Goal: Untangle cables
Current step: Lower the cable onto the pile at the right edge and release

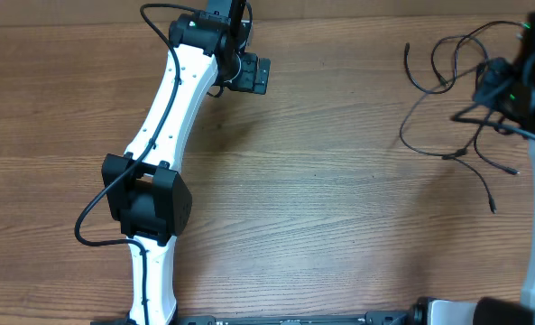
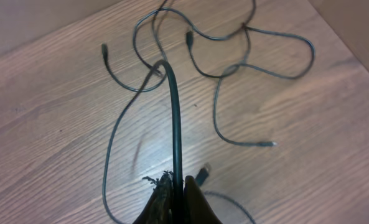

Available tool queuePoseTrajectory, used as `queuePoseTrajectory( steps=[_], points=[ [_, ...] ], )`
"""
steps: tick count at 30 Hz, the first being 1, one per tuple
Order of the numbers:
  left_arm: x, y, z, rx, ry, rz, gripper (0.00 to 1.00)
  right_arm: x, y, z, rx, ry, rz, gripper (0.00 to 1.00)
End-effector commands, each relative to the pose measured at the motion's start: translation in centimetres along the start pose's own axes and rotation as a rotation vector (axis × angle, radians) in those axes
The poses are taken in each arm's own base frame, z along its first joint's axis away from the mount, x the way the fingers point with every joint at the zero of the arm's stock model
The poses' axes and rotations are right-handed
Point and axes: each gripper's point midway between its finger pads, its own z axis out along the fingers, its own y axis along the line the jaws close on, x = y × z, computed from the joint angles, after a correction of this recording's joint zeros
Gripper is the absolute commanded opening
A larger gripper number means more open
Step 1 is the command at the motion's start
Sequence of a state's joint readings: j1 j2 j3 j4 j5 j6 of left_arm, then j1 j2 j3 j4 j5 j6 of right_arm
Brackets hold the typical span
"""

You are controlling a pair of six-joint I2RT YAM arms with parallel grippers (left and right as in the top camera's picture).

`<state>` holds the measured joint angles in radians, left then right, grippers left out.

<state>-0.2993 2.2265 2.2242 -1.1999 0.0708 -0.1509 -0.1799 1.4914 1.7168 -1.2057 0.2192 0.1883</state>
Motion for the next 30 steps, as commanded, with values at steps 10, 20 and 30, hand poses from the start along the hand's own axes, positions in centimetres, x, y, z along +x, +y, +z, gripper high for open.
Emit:
queuePoseTrajectory(
  steps=[10,20,30],
  points=[
    [0.0,-0.2,0.1,0.001,0.001,0.0,1.0,2.4,-7.4,-2.9,0.035,-0.015,0.209,0.04],
    [0.0,-0.2,0.1,0.001,0.001,0.0,1.0,4.6,-12.1,0.4,0.135,0.06,0.305,0.04],
    [0.0,-0.2,0.1,0.001,0.001,0.0,1.0,5.7,-16.1,3.4,0.189,0.085,0.391,0.04]
  ],
)
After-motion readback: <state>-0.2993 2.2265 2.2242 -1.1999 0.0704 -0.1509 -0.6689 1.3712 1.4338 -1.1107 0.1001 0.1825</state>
